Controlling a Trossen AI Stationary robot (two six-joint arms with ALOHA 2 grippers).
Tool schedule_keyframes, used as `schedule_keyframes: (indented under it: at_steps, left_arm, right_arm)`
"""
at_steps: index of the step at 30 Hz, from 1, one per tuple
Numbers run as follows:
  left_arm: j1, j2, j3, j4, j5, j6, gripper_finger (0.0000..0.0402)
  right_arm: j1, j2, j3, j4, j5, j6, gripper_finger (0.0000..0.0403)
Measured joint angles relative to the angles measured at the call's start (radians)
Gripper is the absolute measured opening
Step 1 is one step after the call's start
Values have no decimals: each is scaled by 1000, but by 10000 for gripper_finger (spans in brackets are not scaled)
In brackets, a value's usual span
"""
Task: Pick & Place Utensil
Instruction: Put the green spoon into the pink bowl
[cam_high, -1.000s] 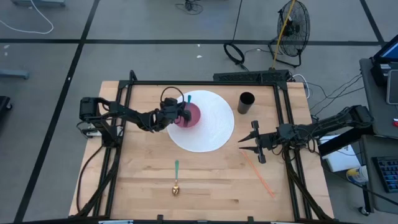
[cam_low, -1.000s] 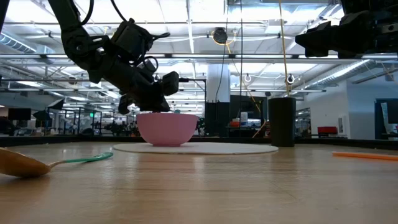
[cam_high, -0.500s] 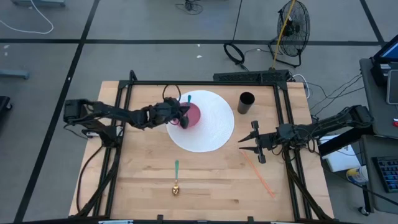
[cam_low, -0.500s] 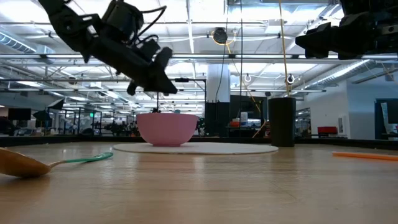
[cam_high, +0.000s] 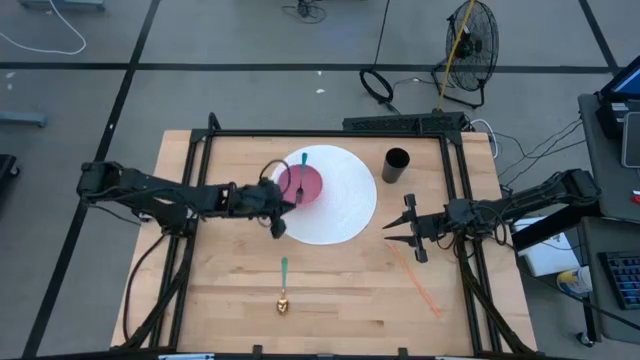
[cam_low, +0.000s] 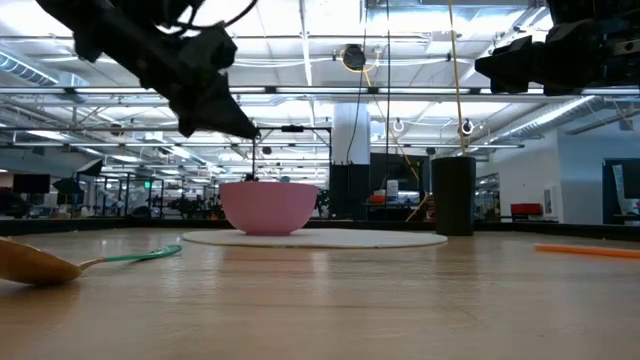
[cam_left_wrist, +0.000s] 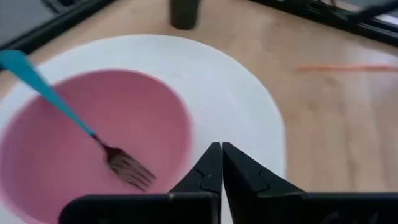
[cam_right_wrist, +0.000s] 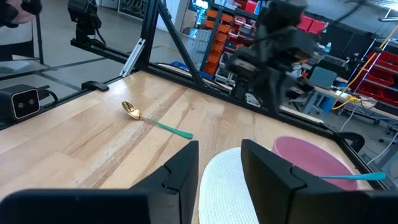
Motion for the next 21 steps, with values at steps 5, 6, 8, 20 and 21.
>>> schedule_keyframes:
  at_steps: [5, 6, 8, 20, 21]
  left_arm:
    - [-125, -9, 0, -37, -42, -59, 10]
    - [-152, -9, 0, -50, -47, -81, 14]
    - [-208, -9, 0, -73, -62, -125, 19]
    - [-538, -8, 0, -106, -235, -420, 18]
    - [-558, -8, 0, -109, -261, -452, 19]
  right_arm:
    - [0, 0, 0, 0, 0, 4, 116]
    - [0, 0, 0, 0, 0, 4, 116]
    - [0, 0, 0, 0, 0, 4, 116]
    - [0, 0, 0, 1, 0, 6, 116]
    - [0, 0, 0, 1, 0, 9, 116]
